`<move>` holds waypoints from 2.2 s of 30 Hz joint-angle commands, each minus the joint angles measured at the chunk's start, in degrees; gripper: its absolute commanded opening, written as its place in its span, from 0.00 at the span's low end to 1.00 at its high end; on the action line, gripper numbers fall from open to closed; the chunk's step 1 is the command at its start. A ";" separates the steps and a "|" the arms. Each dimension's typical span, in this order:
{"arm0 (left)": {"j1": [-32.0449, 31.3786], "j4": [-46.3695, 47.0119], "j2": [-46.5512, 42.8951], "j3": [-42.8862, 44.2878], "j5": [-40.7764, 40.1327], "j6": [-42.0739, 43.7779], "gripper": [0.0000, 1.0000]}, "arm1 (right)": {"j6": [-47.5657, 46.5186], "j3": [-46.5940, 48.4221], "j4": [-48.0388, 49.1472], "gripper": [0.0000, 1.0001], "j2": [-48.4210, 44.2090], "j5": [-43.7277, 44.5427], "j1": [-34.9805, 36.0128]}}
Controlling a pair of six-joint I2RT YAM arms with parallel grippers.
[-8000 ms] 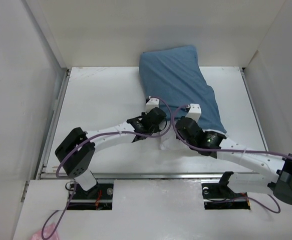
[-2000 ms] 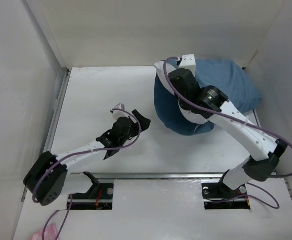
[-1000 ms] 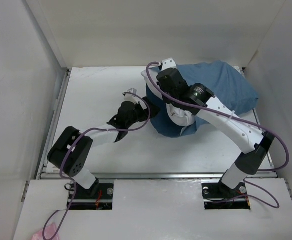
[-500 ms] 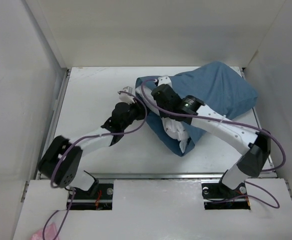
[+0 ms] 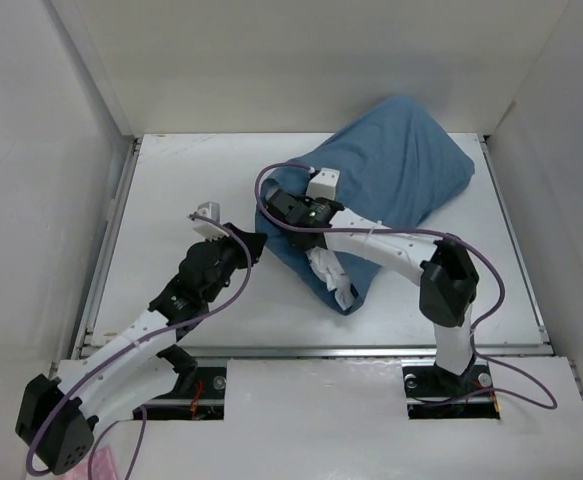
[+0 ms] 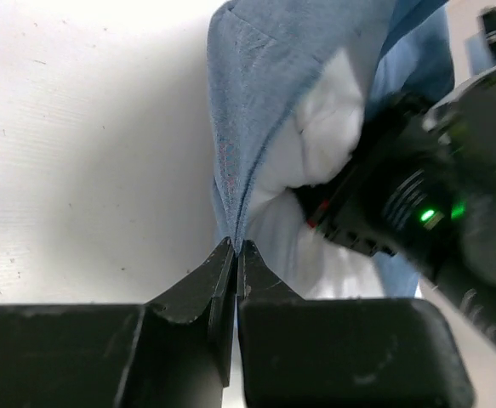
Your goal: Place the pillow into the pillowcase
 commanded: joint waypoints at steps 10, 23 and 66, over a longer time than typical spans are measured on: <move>-1.39 -5.02 -13.80 3.07 -0.50 -4.31 0.00 | 3.10 -2.48 9.29 0.00 -3.31 12.15 -6.91; -1.39 -14.10 -18.47 3.70 -7.00 -4.93 0.00 | -23.97 -5.11 22.90 0.48 -5.32 -9.62 -1.21; -1.39 9.54 6.57 0.97 -11.05 -3.52 0.00 | -50.42 -4.88 14.40 0.00 -20.09 -23.33 4.60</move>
